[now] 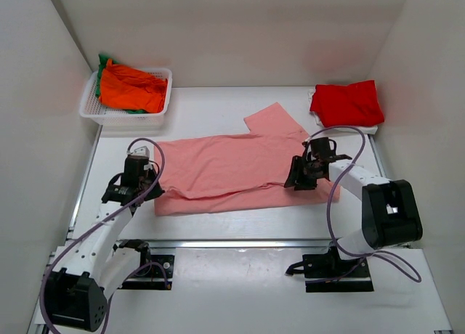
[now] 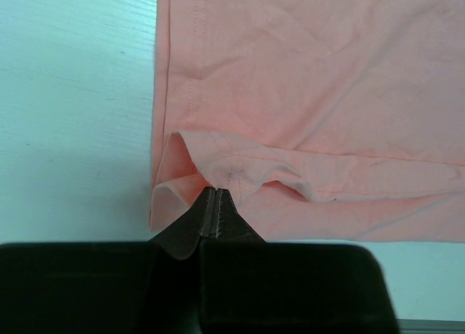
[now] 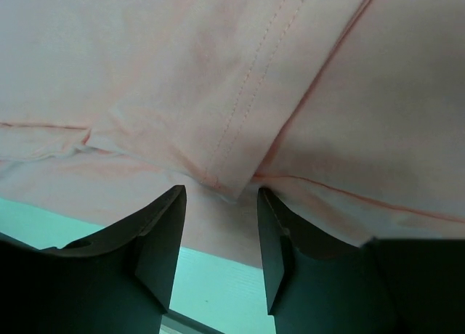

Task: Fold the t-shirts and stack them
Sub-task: Fold the flattened tshirt in 1/3 of the way

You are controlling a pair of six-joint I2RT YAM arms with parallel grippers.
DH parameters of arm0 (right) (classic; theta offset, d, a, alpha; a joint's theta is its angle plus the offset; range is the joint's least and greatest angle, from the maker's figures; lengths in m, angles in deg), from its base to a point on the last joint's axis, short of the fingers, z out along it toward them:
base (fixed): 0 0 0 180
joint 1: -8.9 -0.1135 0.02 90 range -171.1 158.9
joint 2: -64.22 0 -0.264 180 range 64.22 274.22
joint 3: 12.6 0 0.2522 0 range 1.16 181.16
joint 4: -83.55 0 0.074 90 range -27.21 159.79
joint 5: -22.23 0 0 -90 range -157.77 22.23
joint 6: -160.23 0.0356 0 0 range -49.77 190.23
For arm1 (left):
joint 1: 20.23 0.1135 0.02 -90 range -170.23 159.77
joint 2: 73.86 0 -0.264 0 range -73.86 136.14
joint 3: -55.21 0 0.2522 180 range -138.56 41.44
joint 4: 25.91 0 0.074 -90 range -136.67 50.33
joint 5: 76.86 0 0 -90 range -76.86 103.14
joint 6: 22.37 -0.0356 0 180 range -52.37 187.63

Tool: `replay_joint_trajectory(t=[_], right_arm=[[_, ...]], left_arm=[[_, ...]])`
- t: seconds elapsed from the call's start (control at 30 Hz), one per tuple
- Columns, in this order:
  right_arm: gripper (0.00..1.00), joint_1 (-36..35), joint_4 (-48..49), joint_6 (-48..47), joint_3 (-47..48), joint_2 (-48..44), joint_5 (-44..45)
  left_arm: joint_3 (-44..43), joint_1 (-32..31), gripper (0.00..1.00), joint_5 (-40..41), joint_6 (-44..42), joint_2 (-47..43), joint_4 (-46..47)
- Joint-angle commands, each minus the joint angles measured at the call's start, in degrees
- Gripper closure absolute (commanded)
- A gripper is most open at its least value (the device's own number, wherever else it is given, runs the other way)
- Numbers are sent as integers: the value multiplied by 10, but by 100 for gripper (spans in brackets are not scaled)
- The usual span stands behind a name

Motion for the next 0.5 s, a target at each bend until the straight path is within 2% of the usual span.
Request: replay_joint_trajectory(t=[0.0, 0.07, 0.13, 0.2, 0.27, 0.3, 0.47], right_arm=[[59, -6, 15, 16, 15, 16, 16], [61, -3, 35, 18, 14, 19, 3], [74, 1, 50, 18, 7, 25, -9], [80, 6, 65, 22, 4, 20, -16], [96, 5, 72, 24, -3, 9, -19], [100, 11, 69, 19, -1, -2, -22], [100, 12, 39, 17, 4, -48, -18]], left_arm=[[-10, 10, 100, 15, 10, -39, -19], [-14, 9, 100, 22, 13, -54, -20], [-15, 11, 100, 20, 13, -62, -24], [-14, 6, 100, 17, 13, -62, -31], [-18, 2, 100, 17, 15, -66, -36], [-18, 2, 100, 12, 17, -68, -42], [-38, 5, 100, 20, 16, -72, -73]])
